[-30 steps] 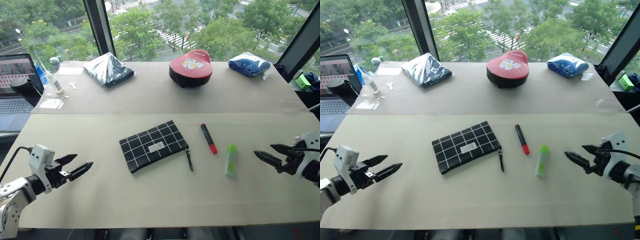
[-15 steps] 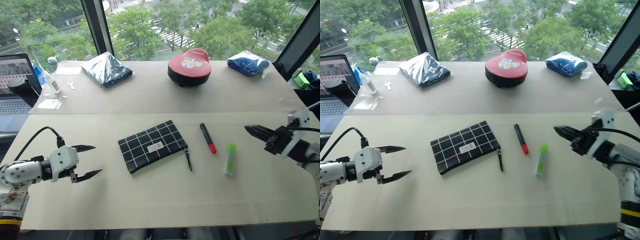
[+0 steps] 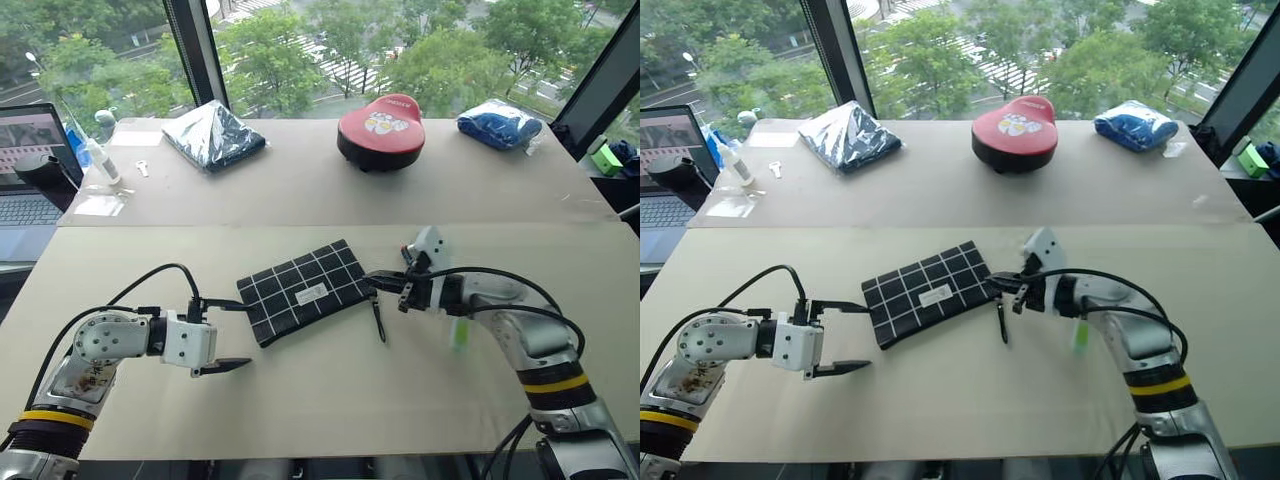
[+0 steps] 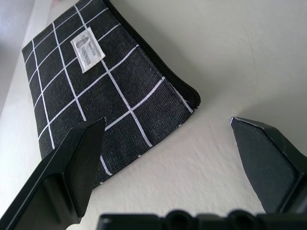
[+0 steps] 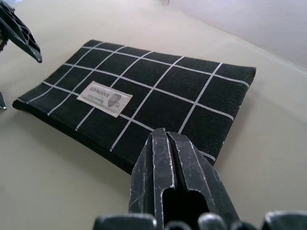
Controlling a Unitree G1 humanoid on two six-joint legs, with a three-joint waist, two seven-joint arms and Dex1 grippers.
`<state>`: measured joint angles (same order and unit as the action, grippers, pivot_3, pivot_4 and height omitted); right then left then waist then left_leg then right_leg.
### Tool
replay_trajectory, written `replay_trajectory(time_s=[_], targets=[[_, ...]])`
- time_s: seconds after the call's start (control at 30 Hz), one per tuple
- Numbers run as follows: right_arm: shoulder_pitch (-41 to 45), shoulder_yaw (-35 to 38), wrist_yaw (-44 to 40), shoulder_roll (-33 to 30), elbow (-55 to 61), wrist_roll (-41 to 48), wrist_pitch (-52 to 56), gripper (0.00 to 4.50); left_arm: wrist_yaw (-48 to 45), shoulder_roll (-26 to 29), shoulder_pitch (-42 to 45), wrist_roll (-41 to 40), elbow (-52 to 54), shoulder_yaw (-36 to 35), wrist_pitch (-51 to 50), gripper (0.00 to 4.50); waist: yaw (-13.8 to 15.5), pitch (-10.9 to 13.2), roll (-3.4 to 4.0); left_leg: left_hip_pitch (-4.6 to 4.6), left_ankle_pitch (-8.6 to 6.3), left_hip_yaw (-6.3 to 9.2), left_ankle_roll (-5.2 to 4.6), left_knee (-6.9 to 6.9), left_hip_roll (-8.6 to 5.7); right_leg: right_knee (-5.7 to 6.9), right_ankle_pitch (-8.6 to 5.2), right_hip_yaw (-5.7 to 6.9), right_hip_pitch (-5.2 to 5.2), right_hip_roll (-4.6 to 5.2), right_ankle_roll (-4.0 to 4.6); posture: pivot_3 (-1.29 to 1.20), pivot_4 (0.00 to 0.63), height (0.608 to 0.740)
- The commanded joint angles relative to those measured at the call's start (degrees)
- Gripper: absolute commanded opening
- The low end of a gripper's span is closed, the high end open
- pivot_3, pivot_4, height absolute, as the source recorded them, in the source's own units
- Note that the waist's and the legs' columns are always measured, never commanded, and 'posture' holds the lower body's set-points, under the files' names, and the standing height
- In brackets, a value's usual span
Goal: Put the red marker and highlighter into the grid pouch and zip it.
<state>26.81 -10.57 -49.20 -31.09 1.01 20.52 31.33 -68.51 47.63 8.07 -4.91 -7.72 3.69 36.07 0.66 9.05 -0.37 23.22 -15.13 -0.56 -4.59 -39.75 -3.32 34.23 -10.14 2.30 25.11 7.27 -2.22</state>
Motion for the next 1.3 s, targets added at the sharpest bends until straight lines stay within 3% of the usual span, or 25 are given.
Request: replay_trajectory(time_s=[0.03, 0.3, 0.97, 1.3], targets=[[1.8, -2.3, -1.5, 0.8, -0.9, -3.2, -3.6, 0.02, 1.0, 0.2, 0.5, 2.0, -1.9, 1.6, 2.5, 4.5, 0.0, 0.0, 0.01, -0.05, 0.0, 0.0, 0.0, 0.0, 0.0, -0.01, 0.0, 0.01, 0.0, -0.02, 0.0, 0.0, 0.15, 0.74], [3.4, -5.3, -1.7, 0.6, -5.0, -10.2, -8.0, 0.02, 5.6, -1.3, 2.3, 5.2, -4.1, 3.2, 6.0, 4.5, 0.2, 0.0, 0.02, -0.23, 0.0, 0.0, -0.01, -0.03, -0.03, 0.12, 0.0, -0.01, -0.12, -0.05, 0.0, 0.0, 0.15, 0.74], [2.4, -4.1, -2.7, 1.7, -3.1, -9.5, -6.1, 0.02, 21.4, -5.8, 8.7, 17.1, -13.5, 7.5, 15.9, 4.5, 0.5, 0.0, 0.02, -0.45, 0.02, 0.02, -0.04, -0.09, -0.01, 0.74, -0.01, -0.01, -0.17, -0.06, 0.01, 0.0, 0.15, 0.74], [2.0, -2.6, -3.7, 1.8, -1.3, -8.4, -4.7, 0.02, 28.5, -6.4, 14.9, 19.1, -25.2, 9.0, 28.8, 4.5, 0.3, 0.0, 0.01, -0.44, 0.02, 0.02, -0.03, -0.09, -0.01, 0.75, -0.01, -0.01, -0.19, -0.06, 0.01, 0.0, 0.15, 0.74]])
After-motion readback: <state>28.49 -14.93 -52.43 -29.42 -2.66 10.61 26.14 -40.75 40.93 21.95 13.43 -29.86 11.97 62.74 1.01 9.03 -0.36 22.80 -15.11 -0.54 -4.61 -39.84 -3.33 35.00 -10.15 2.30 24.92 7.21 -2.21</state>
